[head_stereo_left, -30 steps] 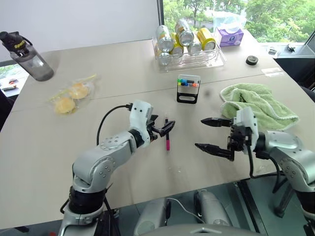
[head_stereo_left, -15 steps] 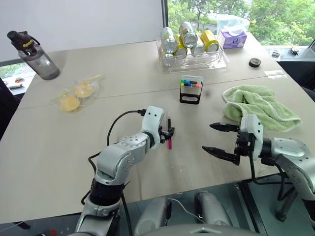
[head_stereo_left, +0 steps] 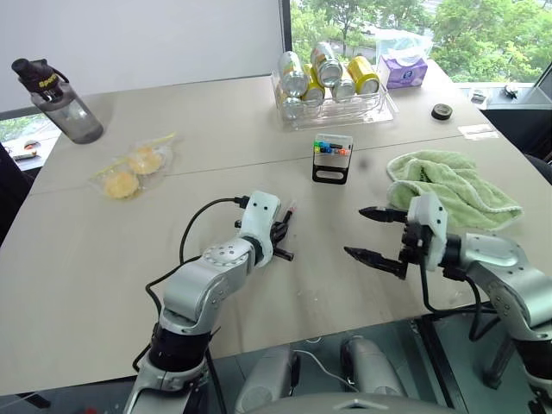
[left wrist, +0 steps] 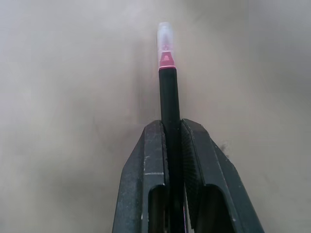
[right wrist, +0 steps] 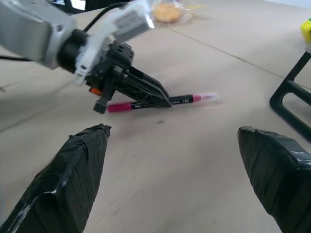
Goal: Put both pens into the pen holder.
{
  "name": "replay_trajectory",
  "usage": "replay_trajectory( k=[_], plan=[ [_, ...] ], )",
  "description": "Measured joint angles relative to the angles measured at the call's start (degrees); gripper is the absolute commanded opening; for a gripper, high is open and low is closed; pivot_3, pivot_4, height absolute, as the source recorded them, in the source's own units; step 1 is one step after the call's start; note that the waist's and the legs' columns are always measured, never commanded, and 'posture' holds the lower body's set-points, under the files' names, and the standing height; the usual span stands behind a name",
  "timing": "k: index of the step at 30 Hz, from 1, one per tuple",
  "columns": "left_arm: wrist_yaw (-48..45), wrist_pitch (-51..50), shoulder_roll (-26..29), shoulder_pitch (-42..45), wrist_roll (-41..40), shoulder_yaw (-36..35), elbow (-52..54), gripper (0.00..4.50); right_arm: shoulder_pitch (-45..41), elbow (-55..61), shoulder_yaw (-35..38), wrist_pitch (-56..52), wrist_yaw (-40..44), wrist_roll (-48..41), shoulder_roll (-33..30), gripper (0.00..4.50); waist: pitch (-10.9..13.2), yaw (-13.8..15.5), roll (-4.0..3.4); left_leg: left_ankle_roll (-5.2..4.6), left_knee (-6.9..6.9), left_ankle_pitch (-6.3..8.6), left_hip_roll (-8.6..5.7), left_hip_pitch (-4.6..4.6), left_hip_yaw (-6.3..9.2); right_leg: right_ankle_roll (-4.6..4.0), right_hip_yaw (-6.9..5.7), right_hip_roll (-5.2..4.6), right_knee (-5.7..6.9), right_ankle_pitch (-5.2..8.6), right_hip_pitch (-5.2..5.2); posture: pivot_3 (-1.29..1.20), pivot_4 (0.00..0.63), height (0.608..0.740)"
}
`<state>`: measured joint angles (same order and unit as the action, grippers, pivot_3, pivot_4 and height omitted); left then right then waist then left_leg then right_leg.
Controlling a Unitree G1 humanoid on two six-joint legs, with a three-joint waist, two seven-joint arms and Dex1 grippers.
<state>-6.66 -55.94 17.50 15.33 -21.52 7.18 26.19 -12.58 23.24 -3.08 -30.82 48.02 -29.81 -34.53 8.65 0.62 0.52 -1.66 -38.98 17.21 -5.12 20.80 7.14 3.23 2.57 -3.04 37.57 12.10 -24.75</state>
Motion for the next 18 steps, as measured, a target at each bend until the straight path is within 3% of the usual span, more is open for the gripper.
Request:
replay_trajectory(
  k=[5, 14, 17, 18],
  plan=[
    [-10.61, 13.41, -6.24, -1.44, -7.24, -2.99, 2.73, 0.04, -4.55, -1.10, 3.23, -14.36, -8.62, -11.07, 7.13, 4.50, 0.00, 0.29, 0.01, -0.06, 0.00, 0.03, -0.03, 0.22, 0.19, -0.01, -0.15, -0.08, -0.28, -0.01, 0.00, 0.00, 0.150, 0.739],
    [-17.31, 16.62, -5.92, -3.11, -12.73, -2.80, 4.77, 0.04, -12.10, -2.94, 13.57, -27.74, -24.03, -33.05, 16.56, 4.50, 0.00, 0.08, -0.01, -0.10, 0.15, 0.05, -0.02, 0.21, 0.19, 0.00, -0.17, -0.03, -0.43, -0.01, -0.01, 0.00, 0.150, 0.739],
    [-18.36, 16.43, -5.50, -3.11, -14.29, -2.61, 4.77, 0.00, -14.17, -3.79, 13.70, -29.16, -27.34, -36.28, 17.30, 3.73, 0.02, 0.03, -0.04, -0.11, 0.15, 0.05, -0.02, 0.21, 0.18, 0.00, -0.16, -0.02, -0.43, -0.01, -0.01, 0.00, 0.150, 0.739],
    [-18.56, 16.42, -5.41, -3.11, -14.65, -2.60, 4.77, 0.00, -14.46, -3.84, 13.68, -29.39, -27.94, -36.57, 17.28, 3.22, 0.02, 0.04, -0.04, -0.11, 0.17, 0.05, -0.02, 0.20, 0.18, 0.00, -0.17, -0.02, -0.44, -0.01, -0.01, 0.00, 0.150, 0.739]
  ],
)
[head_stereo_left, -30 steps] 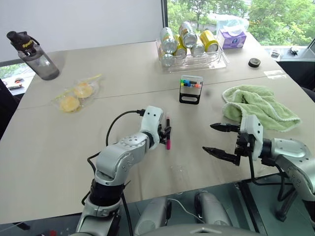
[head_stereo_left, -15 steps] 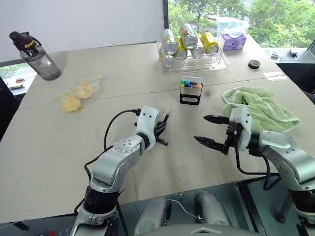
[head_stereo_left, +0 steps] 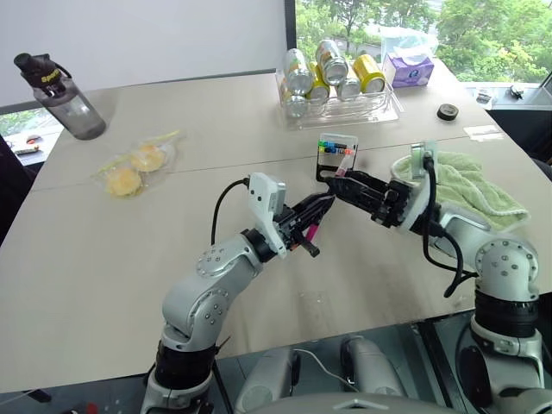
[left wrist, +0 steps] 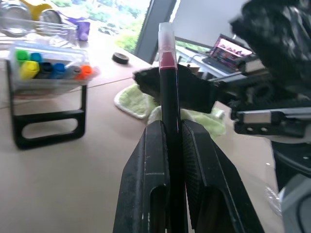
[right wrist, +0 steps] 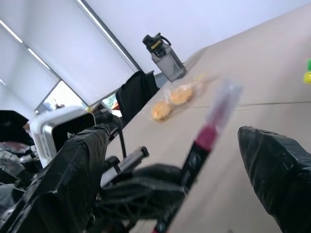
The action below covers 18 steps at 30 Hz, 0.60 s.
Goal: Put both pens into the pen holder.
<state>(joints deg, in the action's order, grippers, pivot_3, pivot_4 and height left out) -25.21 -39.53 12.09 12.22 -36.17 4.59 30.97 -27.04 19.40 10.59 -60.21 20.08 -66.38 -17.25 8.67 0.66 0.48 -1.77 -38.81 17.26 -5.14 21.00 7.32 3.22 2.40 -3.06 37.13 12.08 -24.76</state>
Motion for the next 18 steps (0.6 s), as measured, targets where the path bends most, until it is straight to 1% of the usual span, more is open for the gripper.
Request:
replay_trajectory(
  k=[6, 7, 10, 11, 12, 14, 15, 17, 18],
  plan=[
    [-0.78, -0.02, 1.21, 0.14, -0.79, 0.04, -0.17, 0.00, -0.55, -1.82, -1.36, -1.12, -2.07, -0.79, -0.19, 0.19, 0.00, -0.14, -0.01, 0.00, 0.04, 0.00, 0.00, 0.00, -0.03, 0.00, 0.04, 0.01, -0.03, 0.00, -0.01, 0.00, 0.150, 0.739],
    [-0.78, -0.02, 1.24, 0.16, -0.80, 0.00, -0.18, 0.00, -0.69, -1.82, -1.42, -1.16, -2.09, -0.82, -0.20, 0.07, 0.00, -0.16, -0.01, 0.00, 0.05, 0.00, 0.01, 0.00, -0.03, 0.00, 0.03, 0.01, -0.03, 0.00, -0.01, 0.00, 0.150, 0.739],
    [-0.64, -0.16, 1.31, 0.17, -1.20, -0.13, -0.18, 0.00, -0.87, -1.85, -1.68, -1.09, -2.07, -0.80, -0.42, 0.07, 0.00, -0.08, -0.01, 0.00, 0.06, 0.00, 0.01, 0.00, -0.01, 0.00, 0.01, 0.02, -0.04, 0.00, -0.01, 0.00, 0.150, 0.739],
    [-0.51, -0.36, 1.33, 0.16, -1.65, -0.24, -0.18, 0.91, -0.89, -1.85, -1.76, -1.00, -1.95, -0.75, -0.49, 0.07, 0.00, -0.10, -0.01, 0.00, 0.06, 0.00, 0.01, 0.00, -0.01, 0.00, 0.01, 0.01, -0.05, 0.00, -0.01, 0.00, 0.150, 0.739],
    [-0.54, -0.82, 1.41, 0.16, -2.53, -0.64, -0.10, 1.16, -0.89, -1.85, -1.88, -0.66, -1.80, -0.29, -0.63, 0.07, 0.00, -0.12, -0.01, 0.00, 0.06, 0.00, 0.01, 0.00, -0.02, 0.00, 0.02, 0.02, -0.06, 0.00, -0.01, 0.00, 0.150, 0.739],
    [-0.51, -1.16, 2.04, 0.16, -3.08, -0.83, -0.03, 2.01, -0.95, -1.85, -2.04, 0.34, -1.28, 0.64, -1.07, 0.07, 0.00, -0.11, -0.01, 0.00, 0.08, 0.00, 0.01, 0.00, -0.02, 0.00, 0.01, 0.02, -0.06, 0.00, -0.01, 0.00, 0.150, 0.739],
    [-0.24, -1.13, 2.29, 0.16, -3.01, -1.11, -0.03, 2.53, -1.04, -1.83, -2.28, 1.01, -0.68, 1.47, -1.53, 0.07, 0.00, -0.12, -0.01, 0.00, 0.09, 0.00, 0.01, -0.01, -0.02, 0.00, 0.01, 0.02, -0.06, 0.00, -0.01, 0.00, 0.150, 0.739],
    [0.91, -0.02, 3.17, 0.24, -0.90, -1.73, -0.03, 3.59, -1.29, -1.36, -4.13, 5.38, 1.80, 6.66, -3.24, 0.07, 0.01, -0.16, -0.01, 0.00, 0.10, 0.00, 0.01, -0.01, -0.03, 0.00, 0.01, 0.04, -0.07, 0.00, -0.01, 0.00, 0.150, 0.739],
    [1.20, 0.66, 4.74, 0.32, 0.45, -2.10, -0.03, 4.01, -1.63, -1.20, -4.65, 8.42, 3.27, 9.52, -3.90, 0.07, 0.01, -0.20, -0.01, 0.01, 0.14, 0.00, 0.02, -0.04, -0.04, 0.00, 0.03, 0.05, -0.07, 0.00, -0.01, 0.00, 0.150, 0.739]
  ],
)
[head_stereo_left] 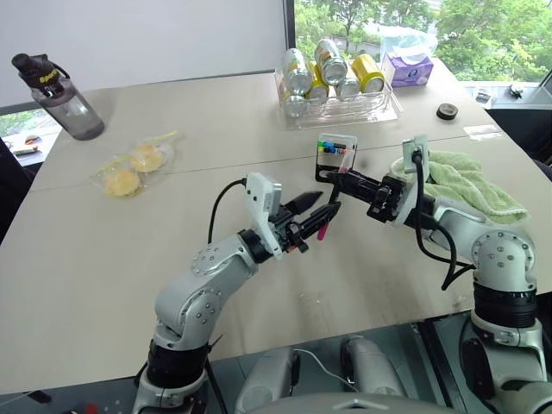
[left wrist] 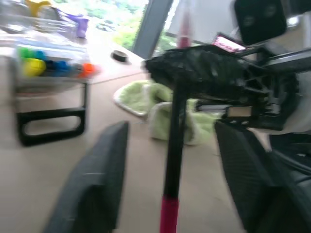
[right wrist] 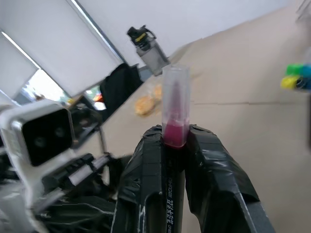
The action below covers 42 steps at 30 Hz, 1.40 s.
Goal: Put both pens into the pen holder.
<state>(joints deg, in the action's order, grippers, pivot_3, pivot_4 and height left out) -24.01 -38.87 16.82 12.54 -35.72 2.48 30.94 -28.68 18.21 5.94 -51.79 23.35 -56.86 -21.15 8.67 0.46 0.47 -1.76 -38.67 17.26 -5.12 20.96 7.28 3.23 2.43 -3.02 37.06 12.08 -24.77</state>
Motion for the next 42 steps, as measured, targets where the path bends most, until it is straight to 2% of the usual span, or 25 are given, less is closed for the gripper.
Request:
replay_trajectory(
  k=[6, 12, 16, 24, 40, 41, 42],
  plan=[
    [0.50, 2.67, 7.76, 0.04, 7.26, -1.02, 0.21, 4.01, -7.28, 0.03, -3.26, 19.47, 5.70, 17.36, -1.57, 0.07, 0.02, -0.66, -0.02, 0.01, 0.19, 0.00, 0.01, -0.04, -0.04, 0.00, 0.04, 0.00, -0.11, 0.00, -0.04, 0.00, 0.150, 0.739],
    [3.27, 2.28, 7.64, 0.05, 9.72, -2.35, 0.38, 4.01, -11.37, -4.01, -8.16, 38.93, 6.34, 34.73, 0.83, 0.07, 0.02, -1.05, -0.01, 0.01, 0.31, 0.00, 0.02, -0.04, -0.01, 0.00, 0.02, -0.01, -0.26, 0.00, -0.04, 0.00, 0.150, 0.739],
    [4.01, 1.42, 7.10, 0.35, 9.74, -1.78, 1.98, 4.01, -10.97, -8.30, -12.47, 46.04, 7.86, 40.60, 2.58, 0.07, 0.02, -1.16, -0.01, 0.01, 0.33, 0.00, 0.02, -0.02, -0.02, 0.00, 0.05, -0.01, -0.26, 0.00, -0.09, 0.00, 0.150, 0.739],
    [4.63, 0.42, 6.75, 0.67, 10.71, -1.35, 3.02, 4.01, -11.21, -19.97, -15.12, 60.32, 9.79, 48.86, 5.66, 0.07, 0.02, -1.23, -0.02, 0.01, 0.33, -0.01, 0.02, -0.04, -0.03, 0.00, 0.05, 0.01, -0.24, 0.00, -0.08, 0.00, 0.150, 0.739],
    [5.68, 0.37, 4.79, 0.71, 11.93, -0.15, 3.33, 4.01, -12.70, -34.93, -15.12, 72.52, 10.04, 53.65, 7.93, 0.07, 0.03, -1.32, -0.02, 0.02, 0.34, -0.01, 0.03, -0.06, -0.05, -0.01, 0.08, 0.03, -0.24, 0.00, -0.08, 0.00, 0.150, 0.739],
    [5.66, 0.37, 4.80, 0.71, 11.95, -0.15, 3.33, 4.06, -12.89, -35.31, -15.10, 72.68, 10.01, 53.76, 7.94, 0.57, 0.03, -1.32, -0.02, 0.02, 0.34, -0.01, 0.03, -0.06, -0.05, -0.01, 0.08, 0.03, -0.24, 0.00, -0.08, 0.00, 0.150, 0.739],
    [5.62, 0.37, 4.88, 0.72, 11.99, -0.16, 3.33, 4.07, -13.09, -35.95, -15.10, 73.21, 9.95, 53.98, 8.00, 0.88, 0.03, -1.33, -0.02, 0.02, 0.34, -0.01, 0.03, -0.06, -0.05, -0.01, 0.08, 0.03, -0.24, 0.00, -0.08, 0.00, 0.150, 0.739]
  ],
)
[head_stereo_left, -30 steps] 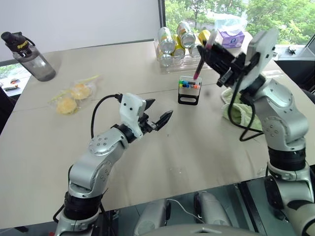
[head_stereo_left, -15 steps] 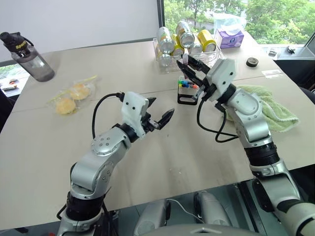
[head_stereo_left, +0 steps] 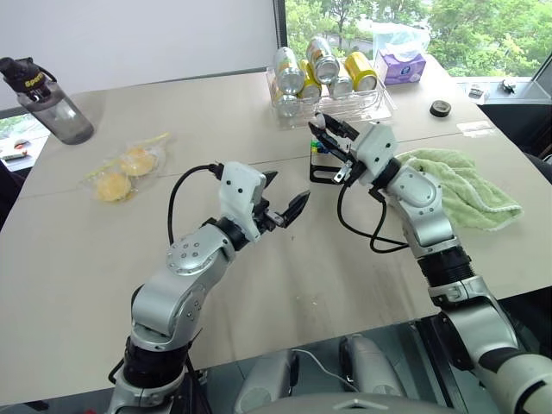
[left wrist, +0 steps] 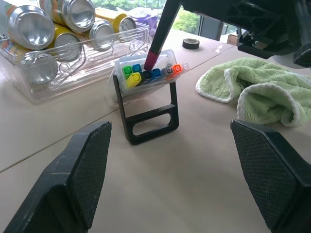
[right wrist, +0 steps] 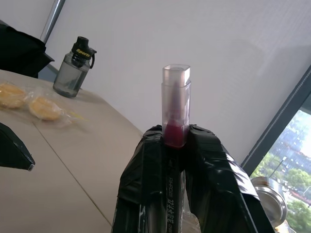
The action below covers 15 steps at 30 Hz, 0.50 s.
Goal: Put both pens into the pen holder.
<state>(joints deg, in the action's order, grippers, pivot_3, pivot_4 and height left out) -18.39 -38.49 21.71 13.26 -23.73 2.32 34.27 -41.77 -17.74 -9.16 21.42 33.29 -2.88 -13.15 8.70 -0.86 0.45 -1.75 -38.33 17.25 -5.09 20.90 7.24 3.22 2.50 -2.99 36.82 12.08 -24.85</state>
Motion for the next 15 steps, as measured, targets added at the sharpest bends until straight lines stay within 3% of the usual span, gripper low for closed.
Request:
replay_trajectory(
  k=[8, 15],
  plan=[
    [-0.07, 0.03, 0.53, 0.05, 0.16, -0.15, -0.09, 4.07, -2.02, -5.63, 0.19, 3.81, -1.62, 1.98, 0.44, 4.30, 0.00, -0.05, 0.00, 0.00, 0.00, 0.00, 0.00, 0.00, -0.01, 0.00, 0.01, 0.00, 0.00, 0.00, 0.00, 0.00, 0.150, 0.739],
    [-0.08, 0.11, 0.62, 0.00, 0.70, -0.67, -0.10, 4.07, -2.57, -6.00, 0.93, 5.06, -2.52, 2.35, 0.27, 4.41, 0.00, -0.07, 0.00, 0.00, 0.00, 0.00, 0.00, 0.00, -0.01, 0.00, 0.01, 0.00, 0.00, 0.00, 0.00, 0.00, 0.150, 0.739]
  ],
)
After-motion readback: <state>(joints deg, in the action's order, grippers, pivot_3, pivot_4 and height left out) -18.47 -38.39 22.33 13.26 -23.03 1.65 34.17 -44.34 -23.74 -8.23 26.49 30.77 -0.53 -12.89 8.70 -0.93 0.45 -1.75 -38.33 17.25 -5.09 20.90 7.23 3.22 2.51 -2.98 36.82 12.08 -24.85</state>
